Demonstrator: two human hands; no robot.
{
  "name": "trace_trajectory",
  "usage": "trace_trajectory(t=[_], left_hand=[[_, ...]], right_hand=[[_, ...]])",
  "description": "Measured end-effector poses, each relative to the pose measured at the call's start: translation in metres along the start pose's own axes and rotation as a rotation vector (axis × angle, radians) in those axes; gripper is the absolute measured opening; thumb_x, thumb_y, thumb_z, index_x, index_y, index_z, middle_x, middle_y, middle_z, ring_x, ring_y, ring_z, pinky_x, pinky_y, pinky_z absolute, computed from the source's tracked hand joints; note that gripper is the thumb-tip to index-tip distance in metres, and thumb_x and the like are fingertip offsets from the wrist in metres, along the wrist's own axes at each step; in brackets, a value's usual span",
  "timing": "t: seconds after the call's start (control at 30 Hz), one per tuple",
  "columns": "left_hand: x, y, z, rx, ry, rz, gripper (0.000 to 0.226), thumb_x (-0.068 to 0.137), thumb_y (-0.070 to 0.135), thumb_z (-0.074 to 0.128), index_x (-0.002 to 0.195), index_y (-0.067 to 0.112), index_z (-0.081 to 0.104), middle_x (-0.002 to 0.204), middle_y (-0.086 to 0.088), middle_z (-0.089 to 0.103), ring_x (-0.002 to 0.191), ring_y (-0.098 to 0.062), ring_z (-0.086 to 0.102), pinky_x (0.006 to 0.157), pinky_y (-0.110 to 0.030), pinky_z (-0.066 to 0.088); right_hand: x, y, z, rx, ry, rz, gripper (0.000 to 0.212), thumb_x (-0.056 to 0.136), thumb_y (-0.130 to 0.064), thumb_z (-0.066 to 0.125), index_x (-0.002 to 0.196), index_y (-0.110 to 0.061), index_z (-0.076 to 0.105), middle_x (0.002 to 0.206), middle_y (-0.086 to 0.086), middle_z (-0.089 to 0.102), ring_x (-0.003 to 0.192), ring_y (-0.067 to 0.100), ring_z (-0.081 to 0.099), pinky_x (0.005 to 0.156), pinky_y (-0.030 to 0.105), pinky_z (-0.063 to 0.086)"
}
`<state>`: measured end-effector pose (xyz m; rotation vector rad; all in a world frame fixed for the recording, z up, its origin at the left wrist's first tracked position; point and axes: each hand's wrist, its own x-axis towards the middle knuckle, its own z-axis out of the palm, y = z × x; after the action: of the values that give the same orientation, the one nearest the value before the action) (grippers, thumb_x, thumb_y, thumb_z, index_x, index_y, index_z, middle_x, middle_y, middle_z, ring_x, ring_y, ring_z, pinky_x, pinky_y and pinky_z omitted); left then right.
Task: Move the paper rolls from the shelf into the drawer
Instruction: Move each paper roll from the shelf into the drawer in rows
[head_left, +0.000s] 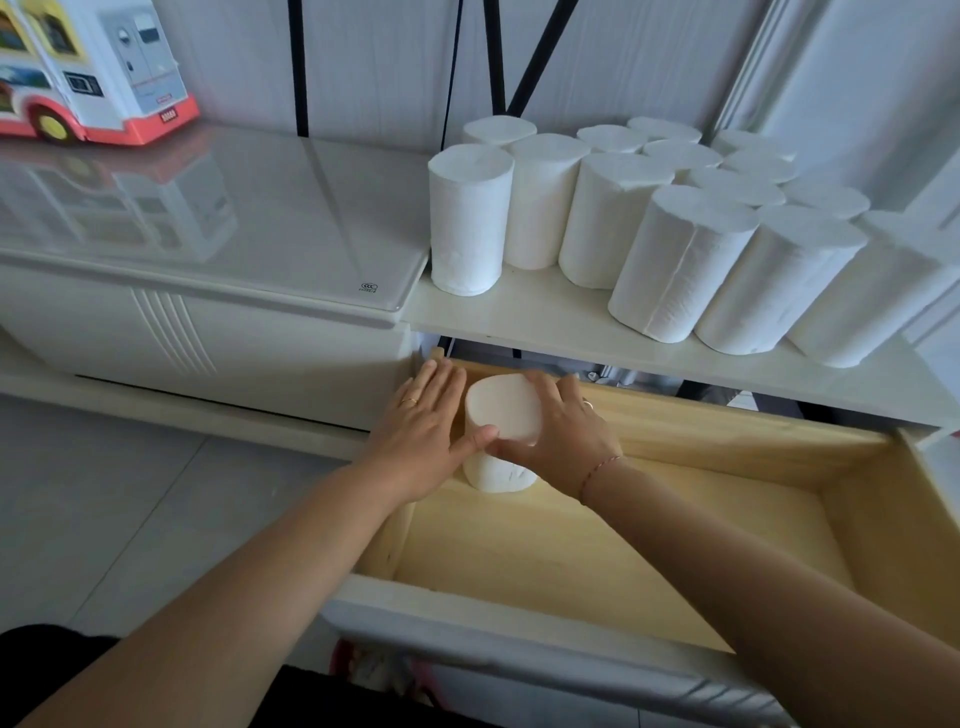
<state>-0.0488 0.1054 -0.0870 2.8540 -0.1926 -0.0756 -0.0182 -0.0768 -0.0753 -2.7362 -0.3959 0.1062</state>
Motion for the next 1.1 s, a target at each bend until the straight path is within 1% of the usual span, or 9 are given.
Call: trace_trajectory(t=[0.1, 0.2, 0.3, 0.4, 0.5, 0.6, 0.8, 0.97, 1.1], left_hand=[[0.001, -0.001, 0.002, -0.034, 0.003, 0.017, 0.086, 0.083, 0.071, 0.011, 0.149, 0.020, -0.009, 0.158, 0.002, -0.015, 0.141, -0.010, -0.021, 0.113, -0.027, -0.011], [0.001, -0.003, 0.003, -0.072, 0.007, 0.028, 0.082, 0.084, 0.071, 0.013, 0.149, 0.027, -0.011, 0.157, 0.006, -0.016, 0.141, -0.009, -0.023, 0.112, -0.028, -0.010], [0.002, -0.004, 0.004, -0.070, 0.014, 0.043, 0.075, 0.089, 0.066, 0.019, 0.148, 0.031, -0.011, 0.157, 0.008, -0.018, 0.141, -0.011, -0.022, 0.112, -0.030, -0.005], [0.002, -0.004, 0.004, -0.078, 0.021, 0.051, 0.069, 0.093, 0.059, 0.022, 0.149, 0.030, -0.008, 0.157, 0.010, -0.017, 0.142, -0.011, -0.021, 0.112, -0.029, -0.004], [0.003, -0.005, 0.004, -0.105, 0.044, 0.055, 0.066, 0.096, 0.052, 0.023, 0.150, 0.025, -0.005, 0.157, 0.006, -0.018, 0.142, -0.009, -0.020, 0.111, -0.025, -0.007], [0.005, -0.006, 0.006, -0.135, 0.063, 0.060, 0.065, 0.098, 0.048, 0.024, 0.150, 0.021, -0.005, 0.156, 0.008, -0.018, 0.141, -0.004, -0.020, 0.110, -0.022, -0.008], [0.009, -0.008, 0.007, -0.167, 0.066, 0.094, 0.059, 0.100, 0.043, 0.028, 0.151, 0.024, 0.004, 0.157, 0.012, -0.010, 0.142, -0.004, -0.017, 0.111, -0.022, -0.003], [0.009, -0.008, 0.002, -0.137, 0.117, 0.141, 0.055, 0.100, 0.035, 0.033, 0.150, 0.020, 0.017, 0.159, 0.005, 0.005, 0.145, -0.012, -0.007, 0.115, -0.025, 0.001], [0.011, -0.004, -0.002, -0.140, 0.157, 0.230, 0.049, 0.100, 0.023, 0.039, 0.147, 0.016, 0.027, 0.157, 0.003, 0.018, 0.145, -0.011, 0.006, 0.110, -0.017, -0.001]], right_hand=[[0.001, 0.011, -0.004, 0.237, -0.075, 0.027, 0.086, 0.074, -0.058, 0.071, 0.143, -0.028, 0.030, 0.131, 0.001, 0.045, 0.111, 0.024, 0.054, 0.090, 0.032, 0.045], [0.002, 0.024, -0.005, 0.587, -0.236, 0.211, 0.068, 0.082, -0.053, 0.065, 0.135, -0.017, 0.042, 0.121, 0.007, 0.058, 0.096, 0.021, 0.065, 0.083, 0.036, 0.058], [0.002, 0.025, 0.001, 0.822, -0.318, 0.345, 0.060, 0.085, -0.049, 0.063, 0.127, -0.009, 0.049, 0.116, 0.012, 0.062, 0.086, 0.022, 0.071, 0.074, 0.031, 0.061], [0.005, 0.019, 0.008, 0.862, -0.283, 0.355, 0.054, 0.084, -0.051, 0.065, 0.117, -0.010, 0.053, 0.109, 0.012, 0.064, 0.077, 0.019, 0.071, 0.073, 0.027, 0.061], [0.008, 0.011, 0.014, 0.892, -0.270, 0.374, 0.053, 0.083, -0.051, 0.066, 0.114, -0.010, 0.053, 0.109, 0.011, 0.064, 0.078, 0.019, 0.071, 0.075, 0.027, 0.061], [0.011, 0.002, 0.020, 0.899, -0.258, 0.385, 0.056, 0.082, -0.052, 0.067, 0.114, -0.010, 0.052, 0.110, 0.013, 0.064, 0.080, 0.021, 0.071, 0.083, 0.035, 0.060], [0.010, -0.001, 0.026, 0.884, -0.197, 0.383, 0.041, 0.080, -0.056, 0.067, 0.094, -0.021, 0.049, 0.108, 0.014, 0.066, 0.078, 0.020, 0.071, 0.086, 0.039, 0.058], [0.009, 0.000, 0.030, 0.901, -0.193, 0.371, 0.046, 0.080, -0.057, 0.066, 0.101, -0.020, 0.050, 0.104, 0.012, 0.067, 0.082, 0.022, 0.072, 0.089, 0.041, 0.057], [0.010, 0.000, 0.031, 0.917, -0.178, 0.375, 0.050, 0.080, -0.056, 0.067, 0.107, -0.017, 0.051, 0.102, 0.010, 0.066, 0.081, 0.020, 0.071, 0.089, 0.042, 0.057]])
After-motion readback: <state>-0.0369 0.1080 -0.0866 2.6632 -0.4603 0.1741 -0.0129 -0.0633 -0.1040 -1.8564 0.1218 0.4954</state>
